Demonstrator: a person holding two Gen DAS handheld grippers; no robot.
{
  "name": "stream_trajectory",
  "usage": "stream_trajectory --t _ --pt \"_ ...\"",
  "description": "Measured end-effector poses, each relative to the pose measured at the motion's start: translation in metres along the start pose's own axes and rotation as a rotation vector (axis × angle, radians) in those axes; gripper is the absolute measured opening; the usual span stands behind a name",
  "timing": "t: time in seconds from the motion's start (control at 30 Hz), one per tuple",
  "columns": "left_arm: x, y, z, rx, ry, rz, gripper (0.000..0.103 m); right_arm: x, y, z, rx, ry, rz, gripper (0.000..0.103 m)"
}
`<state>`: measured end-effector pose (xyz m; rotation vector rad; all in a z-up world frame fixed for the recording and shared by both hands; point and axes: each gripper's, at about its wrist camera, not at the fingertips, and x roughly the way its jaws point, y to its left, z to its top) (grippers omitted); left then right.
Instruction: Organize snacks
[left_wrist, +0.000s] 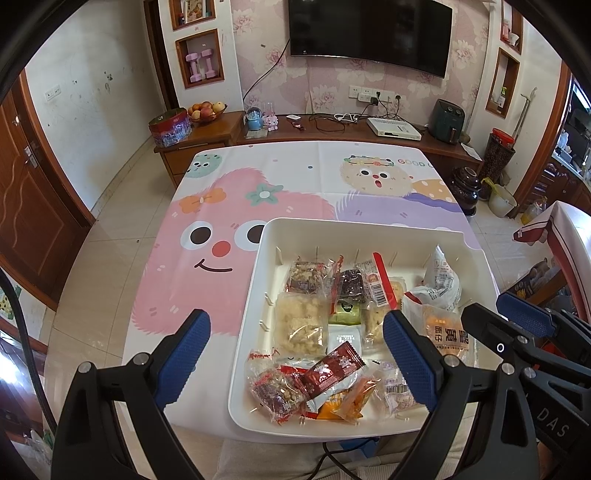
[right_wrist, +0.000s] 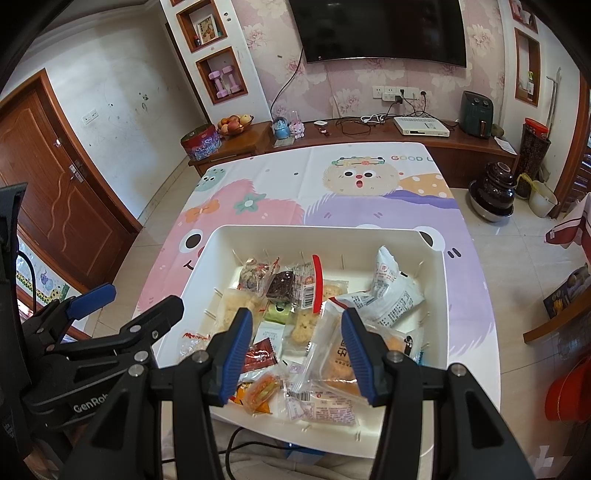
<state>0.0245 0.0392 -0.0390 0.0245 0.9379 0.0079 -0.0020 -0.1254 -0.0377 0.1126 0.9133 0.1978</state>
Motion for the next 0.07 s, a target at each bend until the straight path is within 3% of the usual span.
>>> stream_trajectory --t 0.07 --pt "-0.0003 -0.0002 -0.0006 0.0 0.001 0.0 0.094 -0.0003 0.0001 0.0002 0.0 0.001 -0.001 0.051"
